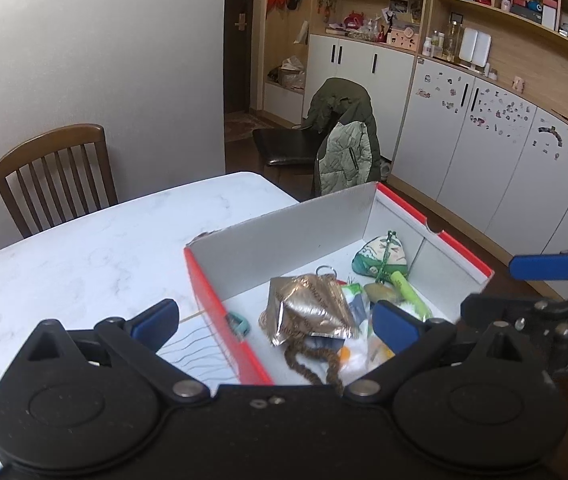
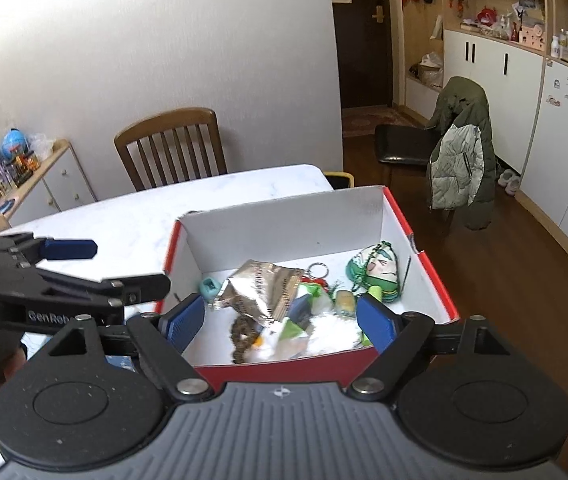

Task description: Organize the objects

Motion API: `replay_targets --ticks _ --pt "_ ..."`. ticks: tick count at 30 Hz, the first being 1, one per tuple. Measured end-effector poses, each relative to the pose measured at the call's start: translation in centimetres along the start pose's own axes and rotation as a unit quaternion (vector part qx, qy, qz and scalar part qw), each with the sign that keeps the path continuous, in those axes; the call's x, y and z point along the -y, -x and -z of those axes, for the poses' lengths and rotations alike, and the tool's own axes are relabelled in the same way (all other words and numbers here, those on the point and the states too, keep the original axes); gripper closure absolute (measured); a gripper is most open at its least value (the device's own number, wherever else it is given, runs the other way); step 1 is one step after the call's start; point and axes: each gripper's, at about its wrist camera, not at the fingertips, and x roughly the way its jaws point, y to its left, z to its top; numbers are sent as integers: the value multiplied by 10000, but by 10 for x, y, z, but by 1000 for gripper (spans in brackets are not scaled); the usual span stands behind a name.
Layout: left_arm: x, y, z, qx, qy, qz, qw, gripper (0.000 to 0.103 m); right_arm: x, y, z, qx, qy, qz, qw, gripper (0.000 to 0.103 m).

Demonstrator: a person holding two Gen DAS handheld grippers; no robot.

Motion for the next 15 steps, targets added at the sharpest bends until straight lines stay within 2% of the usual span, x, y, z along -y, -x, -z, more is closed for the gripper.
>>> replay_targets --ticks 4,10,15 --pt "-8 9 11 50 -102 88 9999 0 -18 13 6 155 -49 110 9998 17" --pt "-18 14 19 231 -475 404 9978 0 -43 21 10 289 -269 707 9967 17" --pt "-28 23 25 255 -656 585 9958 0 -58 22 15 295 -452 958 9939 17"
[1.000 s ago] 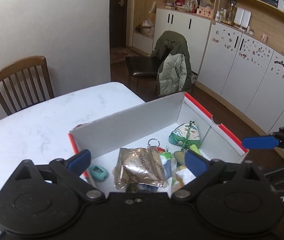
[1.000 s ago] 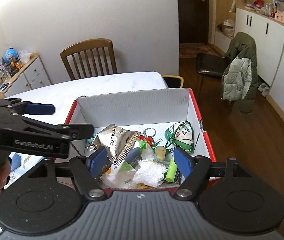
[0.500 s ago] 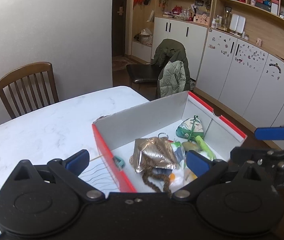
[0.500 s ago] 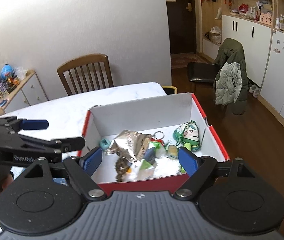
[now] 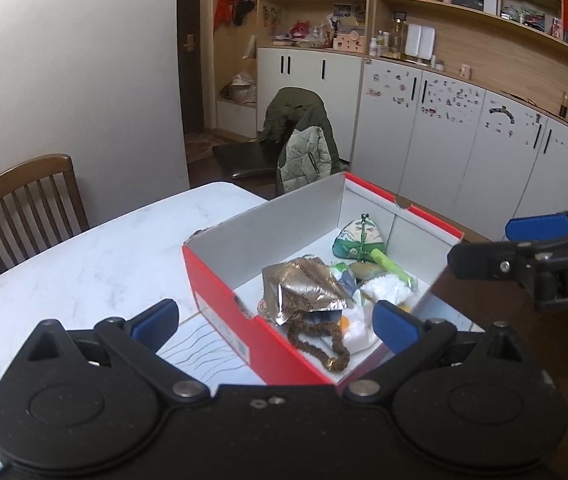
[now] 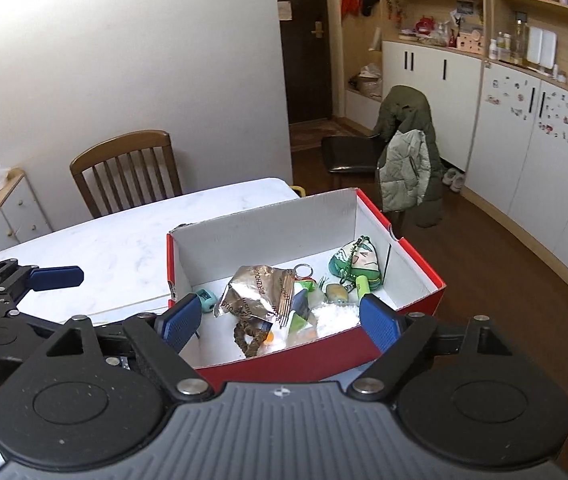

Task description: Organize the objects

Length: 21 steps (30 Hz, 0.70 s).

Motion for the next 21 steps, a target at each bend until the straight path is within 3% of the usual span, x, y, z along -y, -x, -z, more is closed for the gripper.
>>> replay_targets --ticks 8,13,21 --pt "-2 2 2 99 -250 13 9996 0 -15 3 1 -81 118 167 9998 17" --pt "-7 -1 8 138 -134 153 9997 0 -24 1 3 -108 245 229 9994 17" --pt "-20 10 9 299 -135 14 9995 1 -44 -11 0 -120 336 178 9992 17"
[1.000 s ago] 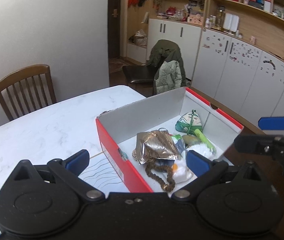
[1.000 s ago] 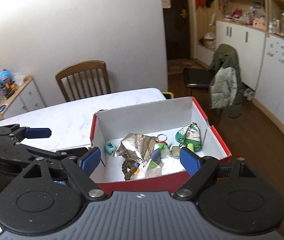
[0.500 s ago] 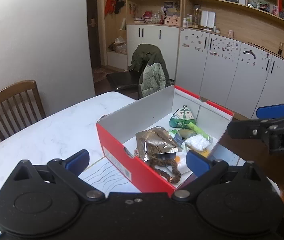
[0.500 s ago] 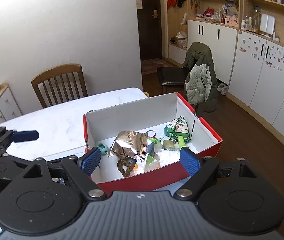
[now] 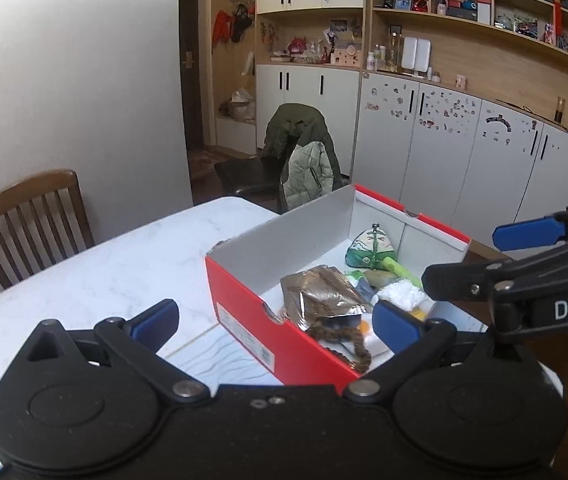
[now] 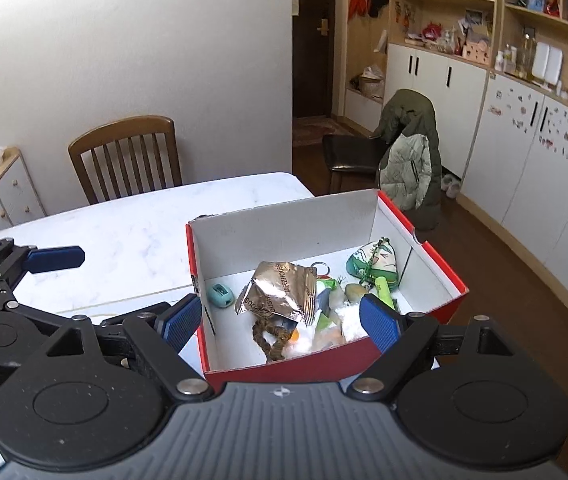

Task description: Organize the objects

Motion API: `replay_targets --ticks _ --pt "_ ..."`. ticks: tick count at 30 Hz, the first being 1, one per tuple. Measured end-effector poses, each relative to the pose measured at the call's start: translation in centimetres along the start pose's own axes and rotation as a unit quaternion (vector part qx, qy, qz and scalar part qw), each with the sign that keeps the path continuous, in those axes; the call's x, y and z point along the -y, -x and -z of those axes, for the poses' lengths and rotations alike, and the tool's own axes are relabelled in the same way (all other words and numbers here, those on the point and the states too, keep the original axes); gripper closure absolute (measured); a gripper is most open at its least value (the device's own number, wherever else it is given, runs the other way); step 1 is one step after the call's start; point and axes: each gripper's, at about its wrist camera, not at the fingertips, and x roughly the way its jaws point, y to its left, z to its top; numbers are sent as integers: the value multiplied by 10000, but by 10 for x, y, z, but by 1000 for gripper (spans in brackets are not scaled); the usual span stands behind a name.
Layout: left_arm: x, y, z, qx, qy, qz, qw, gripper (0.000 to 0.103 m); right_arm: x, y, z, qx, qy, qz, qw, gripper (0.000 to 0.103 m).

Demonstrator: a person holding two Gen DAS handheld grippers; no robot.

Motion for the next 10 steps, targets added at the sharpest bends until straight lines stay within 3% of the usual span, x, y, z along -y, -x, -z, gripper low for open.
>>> replay_targets --ticks 10 --pt "-3 -12 17 -138 -40 108 9998 1 1 3 13 -21 -70 185 9998 17"
